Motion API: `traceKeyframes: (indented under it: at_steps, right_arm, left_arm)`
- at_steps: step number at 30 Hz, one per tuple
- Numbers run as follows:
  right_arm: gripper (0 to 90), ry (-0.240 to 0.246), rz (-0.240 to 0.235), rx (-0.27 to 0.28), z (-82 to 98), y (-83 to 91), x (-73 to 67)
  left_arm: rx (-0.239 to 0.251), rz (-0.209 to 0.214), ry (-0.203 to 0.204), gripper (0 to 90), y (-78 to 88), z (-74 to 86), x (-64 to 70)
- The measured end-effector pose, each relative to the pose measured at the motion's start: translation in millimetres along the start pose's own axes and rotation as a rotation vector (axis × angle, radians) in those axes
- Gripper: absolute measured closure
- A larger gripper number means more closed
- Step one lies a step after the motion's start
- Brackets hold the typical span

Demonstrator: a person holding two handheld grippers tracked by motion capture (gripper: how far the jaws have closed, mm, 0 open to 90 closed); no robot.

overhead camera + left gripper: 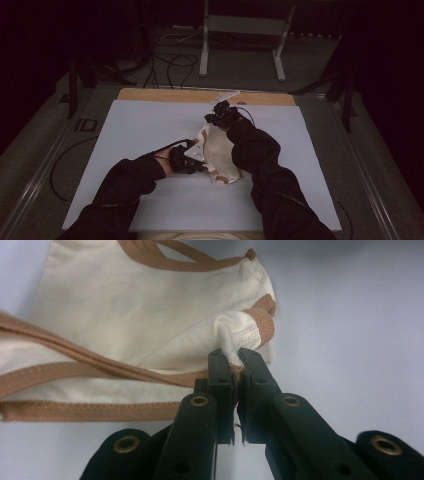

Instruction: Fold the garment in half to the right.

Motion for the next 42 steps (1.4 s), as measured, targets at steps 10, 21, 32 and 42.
traceKeyframes:
  at_steps: [10, 21, 32, 42]
  right_arm:
    - [88.0, -0.013, 0.023, 0.012, 4.4, 16.3, 9.3]
    - [87.9, -0.02, 0.049, 0.026, 8.1, 31.9, 18.4]
    - [87.9, -0.032, 0.065, 0.036, 15.5, 41.3, 25.9]
    - [87.9, -0.041, 0.078, 0.04, 24.2, 49.5, 34.3]
  left_arm:
    - [-0.006, 0.018, -0.019, 86.0, -5.9, -13.2, -0.9]
    - [-0.005, 0.043, -0.022, 86.1, -13.5, -21.6, -2.3]
    - [-0.018, 0.07, -0.033, 86.0, -28.1, -33.1, -0.9]
    - [-0.028, 0.093, -0.033, 86.0, -46.0, -42.1, -1.0]
Point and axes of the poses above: each handheld gripper's, and its own axes: y roughly backward along the jaws, z roughly out of its underside, x roughly to its right, the point moved 5 cm from there along -y, roughly forward along the jaws, and after that the axes turned 8 degrees about x, right-handed, at the moved point
